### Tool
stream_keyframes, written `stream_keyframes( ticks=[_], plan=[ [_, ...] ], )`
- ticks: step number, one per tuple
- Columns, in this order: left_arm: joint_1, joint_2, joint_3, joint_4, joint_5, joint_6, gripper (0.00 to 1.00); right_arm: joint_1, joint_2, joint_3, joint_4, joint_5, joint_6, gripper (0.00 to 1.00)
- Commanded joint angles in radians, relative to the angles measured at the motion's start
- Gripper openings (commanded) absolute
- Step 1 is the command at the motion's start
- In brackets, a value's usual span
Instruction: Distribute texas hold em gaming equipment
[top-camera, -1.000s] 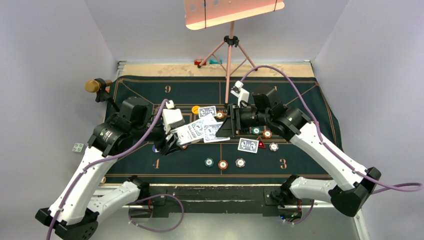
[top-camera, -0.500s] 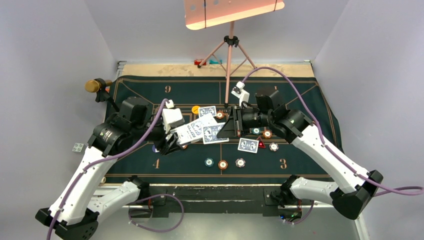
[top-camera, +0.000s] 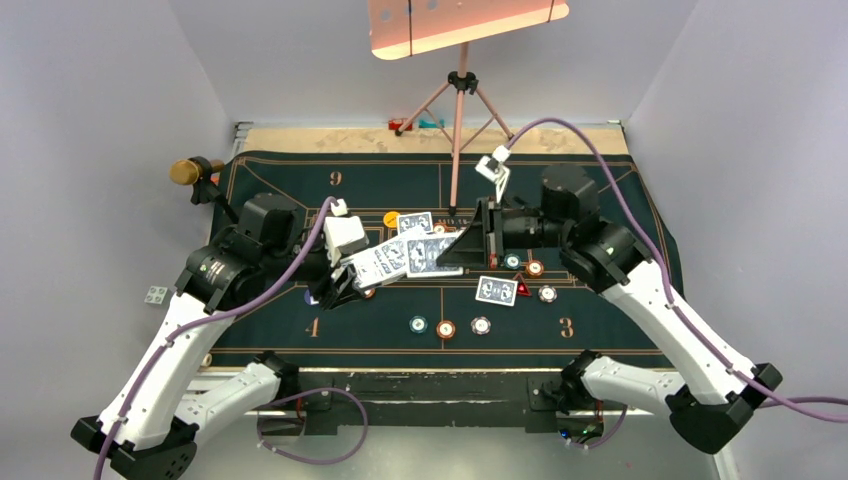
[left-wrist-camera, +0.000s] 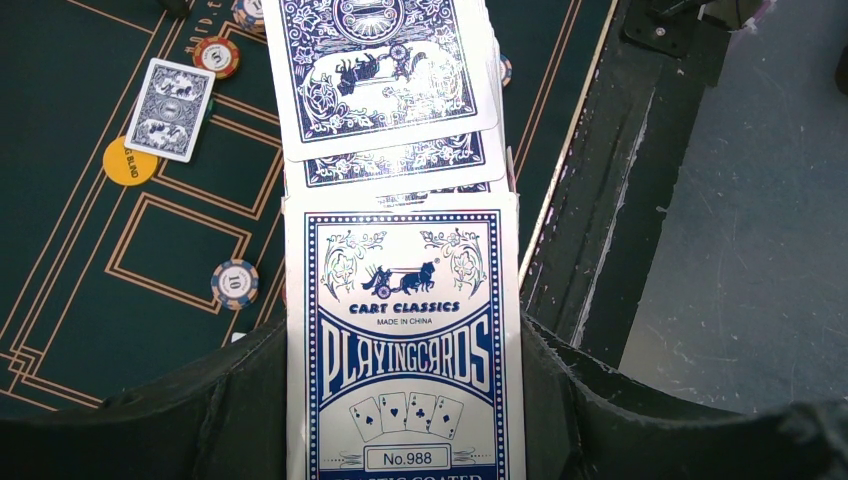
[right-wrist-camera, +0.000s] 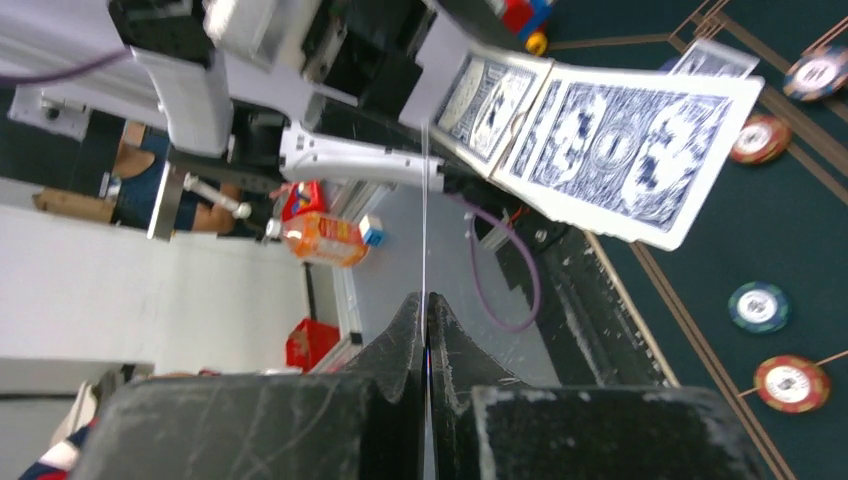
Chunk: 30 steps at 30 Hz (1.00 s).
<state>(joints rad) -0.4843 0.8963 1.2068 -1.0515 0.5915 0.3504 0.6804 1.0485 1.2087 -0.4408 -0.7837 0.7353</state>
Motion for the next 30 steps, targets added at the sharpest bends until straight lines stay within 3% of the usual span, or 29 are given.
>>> stream_keyframes(
  ticks=[1,9,16,19,25,30],
  plan=[
    [0.007,-0.009,0.013,0.049,0.008,-0.003,0.00,-0.092,0.022,0.124,-0.056,0.036,-0.061,0.00],
    [0.008,-0.037,0.005,0.020,0.008,0.021,0.00,-0.309,0.161,0.264,-0.141,0.212,-0.128,0.00],
    [0.007,-0.046,0.005,0.004,0.017,0.039,0.00,-0.346,0.333,0.105,0.093,0.153,-0.059,0.00],
    [0.008,-0.041,0.020,-0.006,0.023,0.044,0.00,-0.279,0.449,0.056,0.248,0.073,-0.009,0.00],
    [0.007,-0.035,0.039,-0.016,0.028,0.046,0.00,-0.034,0.734,0.154,0.392,0.006,0.043,0.00],
    [0.007,-0.033,0.045,-0.019,0.037,0.042,0.00,0.056,0.908,0.200,0.559,-0.034,0.151,0.00]
  ],
)
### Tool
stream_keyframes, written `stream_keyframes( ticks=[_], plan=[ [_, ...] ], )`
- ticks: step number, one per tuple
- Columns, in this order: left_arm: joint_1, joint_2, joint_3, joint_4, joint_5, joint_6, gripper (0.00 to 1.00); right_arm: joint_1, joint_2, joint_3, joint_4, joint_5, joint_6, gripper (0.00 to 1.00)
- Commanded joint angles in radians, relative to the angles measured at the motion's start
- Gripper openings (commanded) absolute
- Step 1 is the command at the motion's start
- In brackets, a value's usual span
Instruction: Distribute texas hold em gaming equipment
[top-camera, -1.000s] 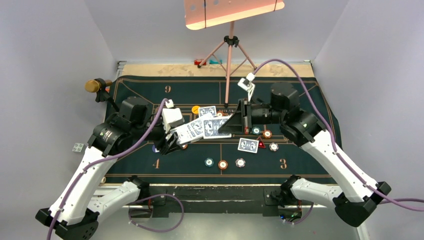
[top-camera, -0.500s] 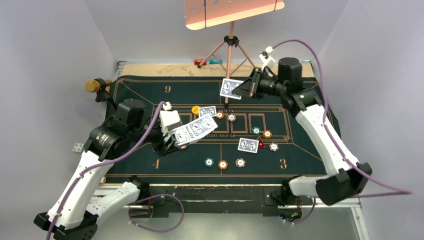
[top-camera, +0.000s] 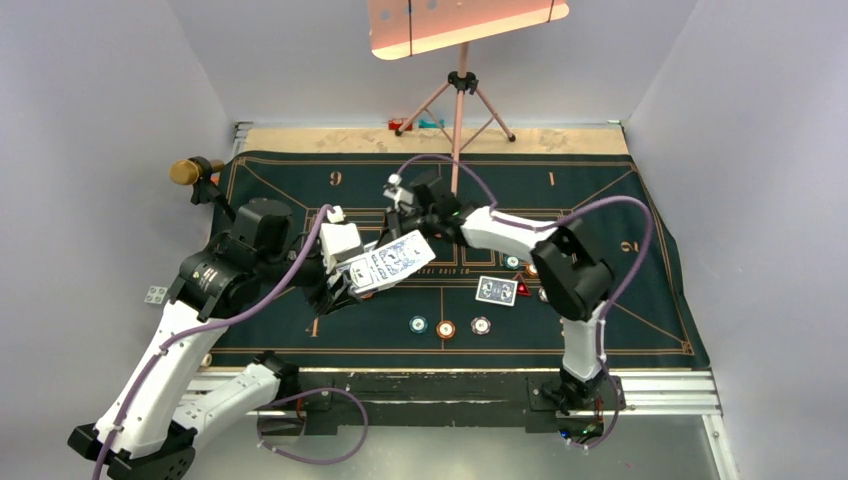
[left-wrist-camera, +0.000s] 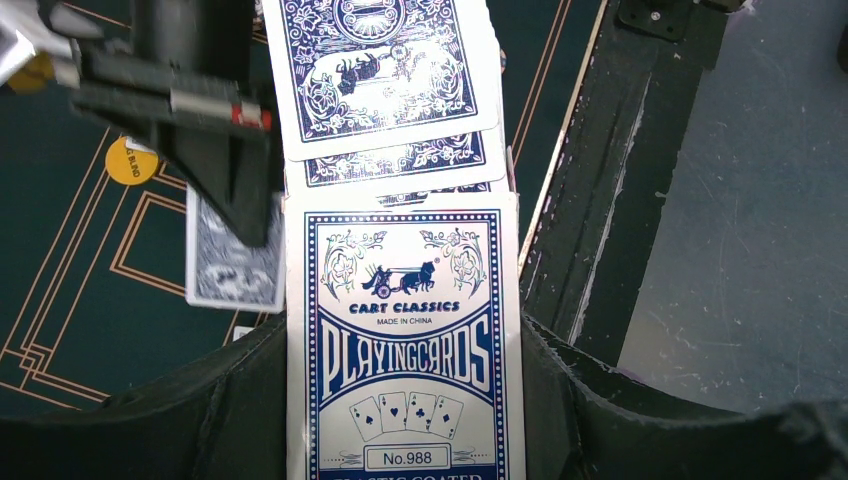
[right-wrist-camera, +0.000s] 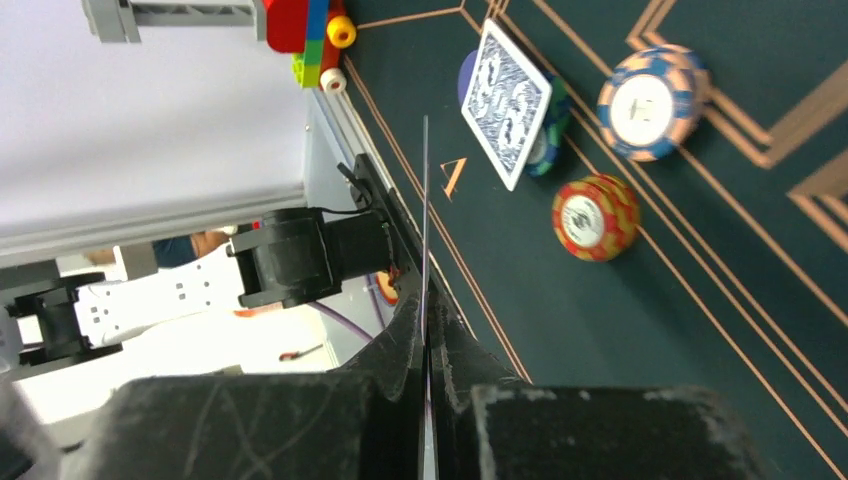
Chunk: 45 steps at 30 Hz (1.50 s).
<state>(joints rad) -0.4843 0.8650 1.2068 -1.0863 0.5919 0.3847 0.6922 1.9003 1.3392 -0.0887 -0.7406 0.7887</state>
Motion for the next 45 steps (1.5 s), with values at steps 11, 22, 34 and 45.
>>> stream_keyframes(
  ticks=[11,22,34,45],
  plan=[
    [0.008,0.004,0.057,0.019,0.045,-0.002,0.00,0.137,0.326,0.240,0.354,-0.003,0.216,0.00],
    [0.008,0.004,0.057,0.015,0.046,0.001,0.00,0.147,0.372,0.338,0.214,0.066,0.165,0.49],
    [0.007,-0.013,0.041,0.015,0.033,0.003,0.00,0.129,0.140,0.207,0.032,0.147,0.007,0.83],
    [0.008,-0.032,0.035,0.002,0.028,0.017,0.00,-0.030,-0.105,0.186,-0.267,0.251,-0.223,0.93]
  ],
)
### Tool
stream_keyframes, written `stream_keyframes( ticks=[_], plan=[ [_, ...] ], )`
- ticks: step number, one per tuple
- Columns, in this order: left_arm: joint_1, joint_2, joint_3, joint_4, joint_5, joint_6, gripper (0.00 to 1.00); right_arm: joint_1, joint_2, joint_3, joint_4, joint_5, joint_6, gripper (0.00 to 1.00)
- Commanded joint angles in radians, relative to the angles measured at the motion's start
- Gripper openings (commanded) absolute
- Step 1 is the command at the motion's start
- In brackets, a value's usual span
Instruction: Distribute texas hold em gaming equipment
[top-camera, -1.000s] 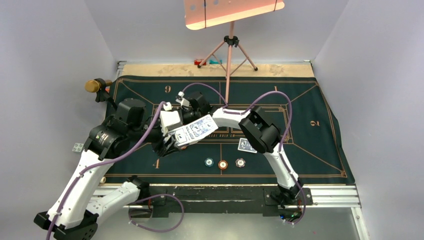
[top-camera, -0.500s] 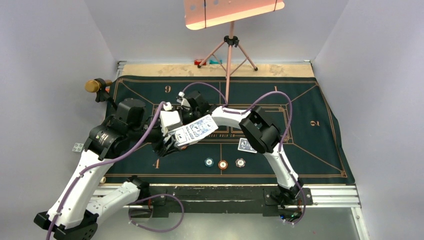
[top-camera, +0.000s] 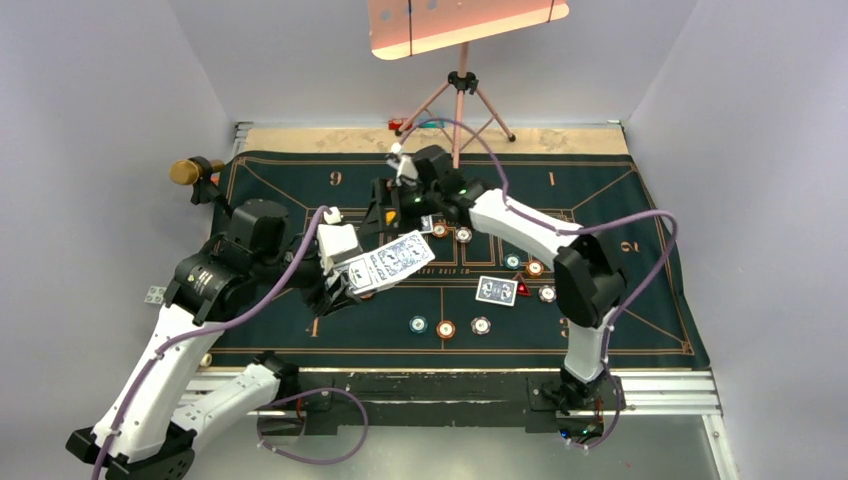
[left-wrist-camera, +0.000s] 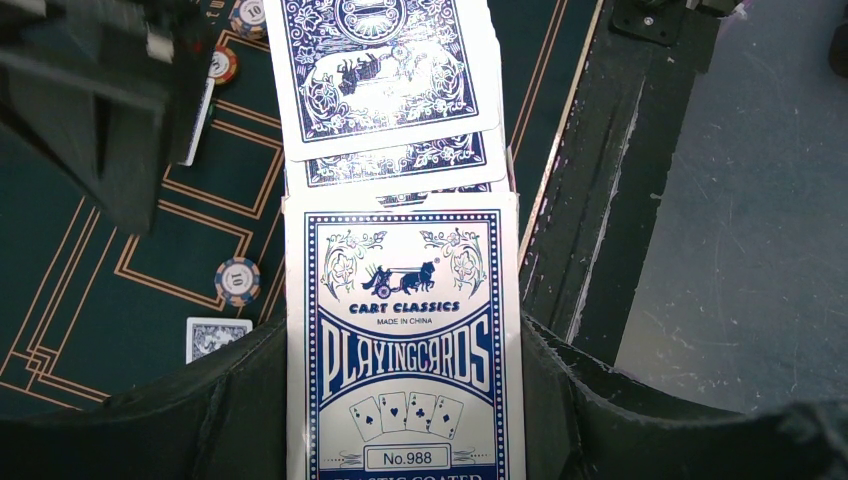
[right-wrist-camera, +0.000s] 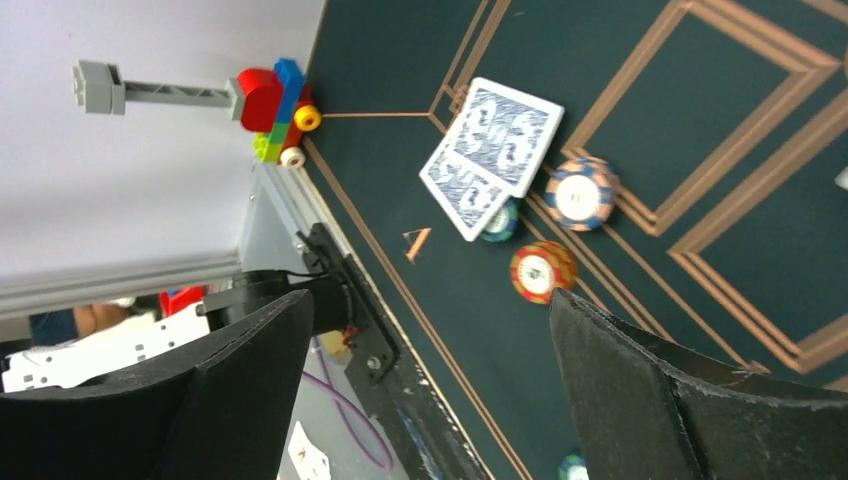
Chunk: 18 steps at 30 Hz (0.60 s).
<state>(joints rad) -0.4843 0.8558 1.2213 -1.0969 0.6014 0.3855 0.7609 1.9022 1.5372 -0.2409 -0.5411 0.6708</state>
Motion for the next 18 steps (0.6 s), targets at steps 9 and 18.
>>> stream_keyframes(
  ticks=[9,18],
  plan=[
    [0.009,-0.035,-0.001,0.027,0.021,0.015,0.00,-0.283,-0.322,0.007,-0.318,0.158,-0.188,0.96],
    [0.007,-0.029,-0.004,0.031,0.021,0.012,0.00,-0.345,-0.570,-0.106,-0.266,0.099,-0.101,0.98]
  ],
)
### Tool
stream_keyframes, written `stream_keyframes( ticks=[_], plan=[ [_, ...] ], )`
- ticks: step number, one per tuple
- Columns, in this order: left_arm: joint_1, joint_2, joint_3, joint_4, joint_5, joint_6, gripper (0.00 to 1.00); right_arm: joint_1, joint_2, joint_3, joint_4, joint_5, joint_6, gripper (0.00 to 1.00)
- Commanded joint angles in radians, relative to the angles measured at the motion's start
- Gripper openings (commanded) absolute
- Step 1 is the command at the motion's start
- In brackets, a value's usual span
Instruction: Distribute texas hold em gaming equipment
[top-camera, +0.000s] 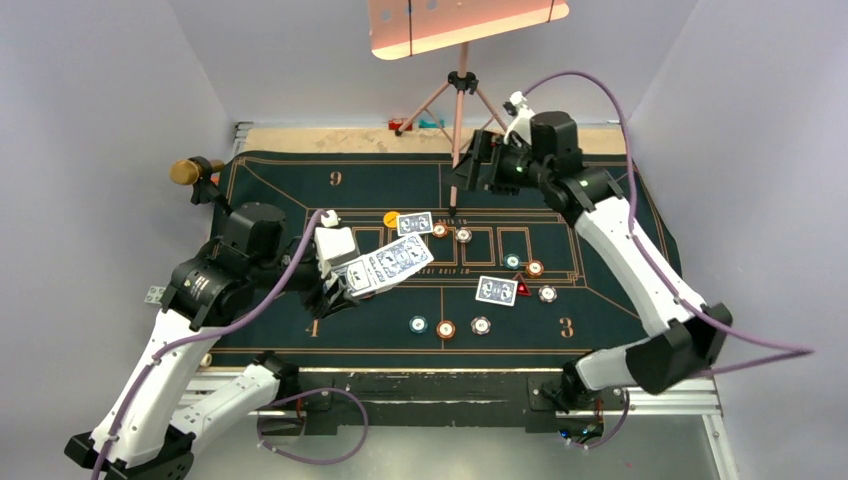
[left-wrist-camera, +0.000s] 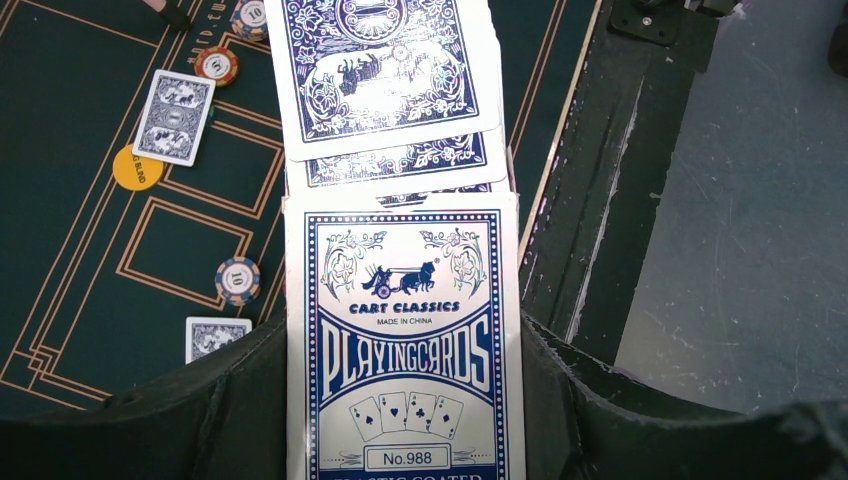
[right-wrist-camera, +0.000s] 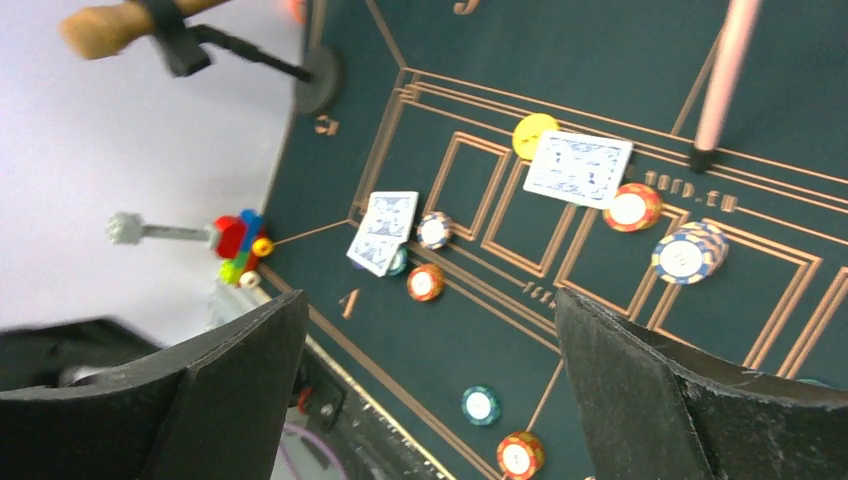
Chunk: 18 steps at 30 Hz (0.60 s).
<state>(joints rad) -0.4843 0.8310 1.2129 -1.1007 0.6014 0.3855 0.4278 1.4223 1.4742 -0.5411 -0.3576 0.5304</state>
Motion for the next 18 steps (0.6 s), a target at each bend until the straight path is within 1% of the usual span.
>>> stream_keyframes(
  ticks=[1,3,5,6,8,11,14,18],
  plan=[
    [0.007,-0.004,0.005,0.035,0.021,0.011,0.00,-0.013,-0.109,-0.065,0.072,-0.139,0.056,0.98],
    [0.008,-0.002,0.006,0.038,0.021,0.011,0.00,-0.012,-0.131,-0.119,0.151,-0.263,0.110,0.98],
    [0.008,0.000,0.007,0.042,0.021,0.010,0.00,0.004,-0.127,-0.145,0.177,-0.344,0.119,0.98],
    [0.007,0.002,0.007,0.043,0.023,0.008,0.00,0.025,-0.120,-0.145,0.175,-0.359,0.108,0.98],
    [0.007,0.006,0.008,0.045,0.023,0.007,0.00,0.085,-0.108,-0.126,0.139,-0.349,0.073,0.98],
    [0.007,0.008,0.011,0.046,0.023,0.004,0.00,0.167,-0.094,-0.110,0.129,-0.350,0.061,0.98],
    [0.007,0.011,0.013,0.047,0.022,0.003,0.00,0.199,-0.095,-0.126,0.152,-0.358,0.076,0.98],
    [0.007,0.013,0.013,0.050,0.020,0.001,0.00,0.225,-0.107,-0.194,0.231,-0.384,0.126,0.98]
  ],
)
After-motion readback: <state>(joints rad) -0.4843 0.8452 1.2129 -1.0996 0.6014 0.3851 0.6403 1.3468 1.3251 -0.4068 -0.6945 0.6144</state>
